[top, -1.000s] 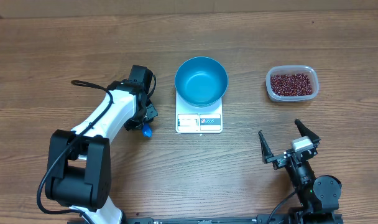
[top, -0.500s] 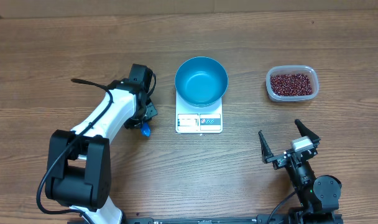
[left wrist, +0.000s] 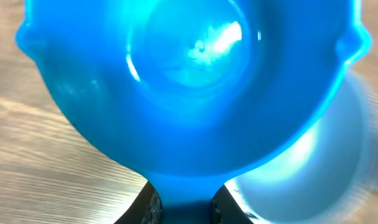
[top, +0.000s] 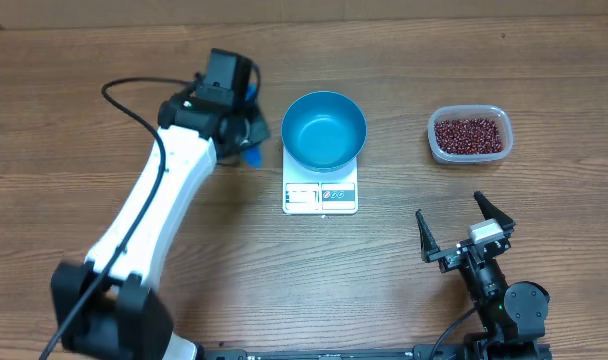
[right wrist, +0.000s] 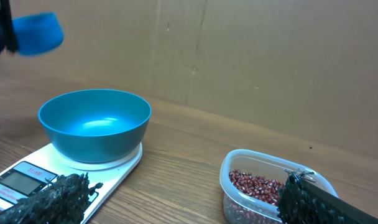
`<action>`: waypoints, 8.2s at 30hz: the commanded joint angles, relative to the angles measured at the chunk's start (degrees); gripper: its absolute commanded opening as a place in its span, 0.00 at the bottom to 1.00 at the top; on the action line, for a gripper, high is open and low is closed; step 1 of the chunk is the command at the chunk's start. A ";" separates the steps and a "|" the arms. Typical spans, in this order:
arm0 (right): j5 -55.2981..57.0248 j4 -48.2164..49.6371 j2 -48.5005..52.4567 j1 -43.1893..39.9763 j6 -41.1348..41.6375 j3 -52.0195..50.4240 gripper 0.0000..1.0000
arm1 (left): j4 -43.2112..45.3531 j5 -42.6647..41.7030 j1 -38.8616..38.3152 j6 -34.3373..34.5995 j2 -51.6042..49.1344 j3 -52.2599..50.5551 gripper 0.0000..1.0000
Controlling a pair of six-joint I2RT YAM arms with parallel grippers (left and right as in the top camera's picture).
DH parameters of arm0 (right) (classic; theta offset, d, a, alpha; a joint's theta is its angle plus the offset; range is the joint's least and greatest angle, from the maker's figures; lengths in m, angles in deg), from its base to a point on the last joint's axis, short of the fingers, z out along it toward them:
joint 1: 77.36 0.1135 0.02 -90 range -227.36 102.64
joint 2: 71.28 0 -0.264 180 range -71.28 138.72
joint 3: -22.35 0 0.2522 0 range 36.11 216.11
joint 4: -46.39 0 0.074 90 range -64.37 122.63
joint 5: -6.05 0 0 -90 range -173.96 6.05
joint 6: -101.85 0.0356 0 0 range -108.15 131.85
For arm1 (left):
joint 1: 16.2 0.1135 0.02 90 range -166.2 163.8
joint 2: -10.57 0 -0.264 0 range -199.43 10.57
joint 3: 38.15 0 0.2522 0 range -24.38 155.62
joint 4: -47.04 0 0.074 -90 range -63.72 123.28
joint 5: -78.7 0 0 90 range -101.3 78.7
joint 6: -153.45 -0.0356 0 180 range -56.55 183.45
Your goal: Scoop item into bowl and weigh 150g on scale
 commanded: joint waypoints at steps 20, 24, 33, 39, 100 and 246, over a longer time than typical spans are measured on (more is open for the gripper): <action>-23.15 0.96 -0.57 -0.33 56.96 -0.61 1.00 | -2.75 -0.50 -15.17 21.59 6.14 2.01 0.04; -23.06 0.98 -0.57 -0.33 77.90 -0.61 1.00 | -2.45 -0.50 -15.52 23.21 5.64 2.01 0.04; -22.67 2.43 -0.57 -0.33 82.79 -0.61 1.00 | -1.36 -0.55 -18.34 36.48 3.19 2.01 0.04; -22.67 5.46 -0.55 -0.33 82.34 -0.59 1.00 | 1.05 -0.52 -20.68 41.38 1.31 2.01 0.04; -17.40 26.73 59.49 15.56 58.47 24.90 0.55 | 4.00 -5.68 -21.66 58.01 0.85 2.01 0.04; 19.65 -63.54 59.30 4.83 33.66 75.41 0.04 | 23.96 3.32 -21.62 -38.36 -6.32 -21.99 0.04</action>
